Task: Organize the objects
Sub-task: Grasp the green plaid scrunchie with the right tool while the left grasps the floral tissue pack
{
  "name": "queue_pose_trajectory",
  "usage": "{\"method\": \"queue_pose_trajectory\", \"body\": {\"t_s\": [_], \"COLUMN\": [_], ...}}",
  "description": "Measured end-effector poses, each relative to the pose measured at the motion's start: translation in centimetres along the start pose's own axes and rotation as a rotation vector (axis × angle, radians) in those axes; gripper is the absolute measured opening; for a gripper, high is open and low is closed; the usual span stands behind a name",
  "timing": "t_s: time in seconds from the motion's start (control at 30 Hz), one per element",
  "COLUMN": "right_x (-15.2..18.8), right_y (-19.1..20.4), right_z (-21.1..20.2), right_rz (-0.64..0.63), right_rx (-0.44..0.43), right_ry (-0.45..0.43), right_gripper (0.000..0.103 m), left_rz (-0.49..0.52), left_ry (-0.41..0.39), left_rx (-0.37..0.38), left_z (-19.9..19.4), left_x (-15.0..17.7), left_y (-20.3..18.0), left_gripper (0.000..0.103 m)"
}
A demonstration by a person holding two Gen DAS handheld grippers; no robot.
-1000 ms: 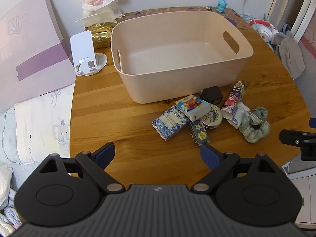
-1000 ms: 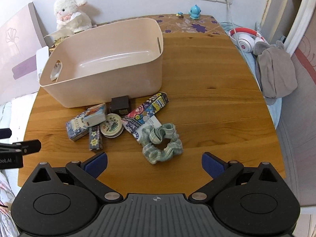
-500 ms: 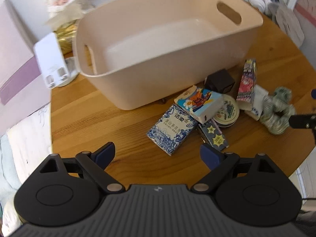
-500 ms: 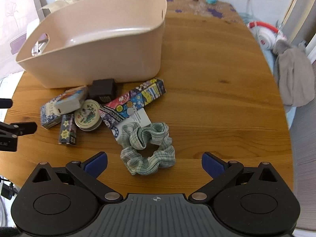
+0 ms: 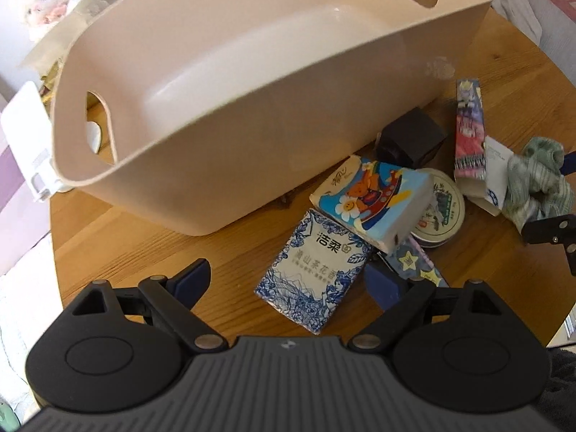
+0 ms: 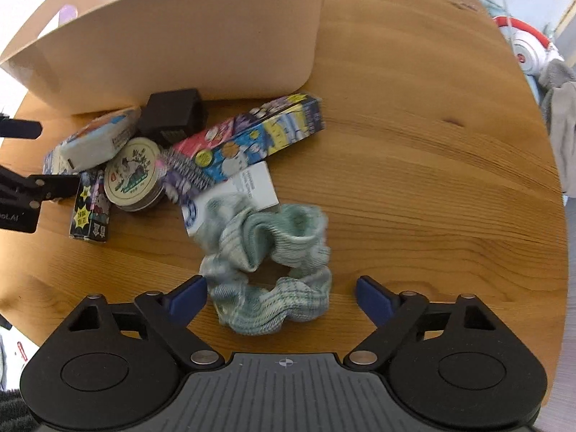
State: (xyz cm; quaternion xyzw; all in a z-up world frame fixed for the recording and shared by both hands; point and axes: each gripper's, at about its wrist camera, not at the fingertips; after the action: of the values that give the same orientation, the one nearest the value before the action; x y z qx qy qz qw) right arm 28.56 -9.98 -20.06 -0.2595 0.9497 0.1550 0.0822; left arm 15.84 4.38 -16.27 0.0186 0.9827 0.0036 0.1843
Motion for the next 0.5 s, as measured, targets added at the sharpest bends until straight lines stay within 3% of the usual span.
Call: {"method": "queue_pose_trajectory", "body": {"t_s": [0.07,0.2,0.37,0.5], "right_x": [-0.1,-0.2,-0.2,-0.2], "right_y": [0.5,0.8,1.0,1.2], "right_z": [0.1,0.1,-0.6,-0.9], "right_rz": [-0.019,-0.018,0.017,0.044], "right_rx": [0.024,0.028,0.016,0.014], "right_ry": [-0.007,-0.019,-0.049,-0.058], "right_gripper": [0.089,0.082,0.052,0.031], "left_rz": [0.007,0.003,-0.05,-0.058], "left_ry": [0.008,-0.011,0.0,0.008], "left_rx": [0.017,0.037,0.103,0.112], "left_z": [0.4,0.6,0.3,0.0], "left_x": [0.1,0.4,0.4,0.6], "left_y": [0.1,0.3,1.0,1.0], "left_gripper": [0.084,0.079,0.055,0.048]}}
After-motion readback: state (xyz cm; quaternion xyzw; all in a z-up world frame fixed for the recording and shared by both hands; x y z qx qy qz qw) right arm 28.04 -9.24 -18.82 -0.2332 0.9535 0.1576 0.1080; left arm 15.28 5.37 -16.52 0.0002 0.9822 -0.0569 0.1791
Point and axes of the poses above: each gripper's, at about its wrist camera, not at the fingertips, and z roughly the way its jaws point, y to its left, x to its underside, and after that the axes turned 2 degrees about y, right-handed
